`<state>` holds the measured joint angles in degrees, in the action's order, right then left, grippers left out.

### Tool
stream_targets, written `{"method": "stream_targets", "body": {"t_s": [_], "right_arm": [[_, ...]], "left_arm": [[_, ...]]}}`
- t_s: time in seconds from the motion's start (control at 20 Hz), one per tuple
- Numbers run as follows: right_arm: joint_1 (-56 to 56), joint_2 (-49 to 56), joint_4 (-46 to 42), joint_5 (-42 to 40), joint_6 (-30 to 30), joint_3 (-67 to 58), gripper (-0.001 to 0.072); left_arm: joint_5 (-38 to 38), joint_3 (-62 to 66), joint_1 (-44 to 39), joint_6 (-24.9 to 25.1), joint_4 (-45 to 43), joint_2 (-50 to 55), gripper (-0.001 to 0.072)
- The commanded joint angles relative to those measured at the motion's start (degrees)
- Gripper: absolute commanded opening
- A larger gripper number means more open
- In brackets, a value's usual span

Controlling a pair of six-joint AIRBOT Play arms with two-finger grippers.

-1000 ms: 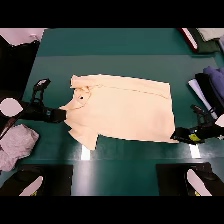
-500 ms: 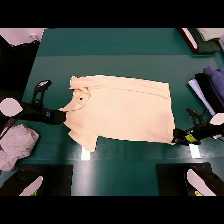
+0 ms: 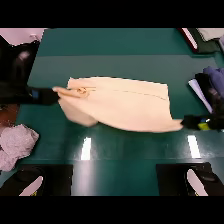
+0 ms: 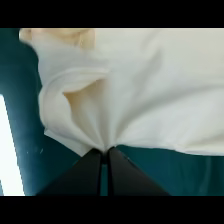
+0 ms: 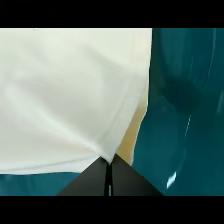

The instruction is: Fold the shirts.

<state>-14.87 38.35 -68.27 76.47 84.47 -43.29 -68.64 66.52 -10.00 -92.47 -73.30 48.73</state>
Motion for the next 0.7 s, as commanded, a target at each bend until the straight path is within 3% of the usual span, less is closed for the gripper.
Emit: {"method": "stream_targets", "body": {"t_s": [0.0,0.4,0.65], "right_arm": [[0.0,-5.6,2.8,-4.8,0.1,-12.2,0.0011],[0.0,-7.7,2.8,-11.9,0.1,-34.2,0.0011],[0.0,-7.4,2.5,-15.0,-0.2,-46.2,0.0011]], "left_arm": [[-0.6,14.2,0.0,0.7,0.0,-0.1,0.0027],[-2.4,47.9,0.0,1.4,0.1,-0.1,0.0027],[-2.4,58.5,0.0,1.4,4.2,-0.1,0.0027]]}}
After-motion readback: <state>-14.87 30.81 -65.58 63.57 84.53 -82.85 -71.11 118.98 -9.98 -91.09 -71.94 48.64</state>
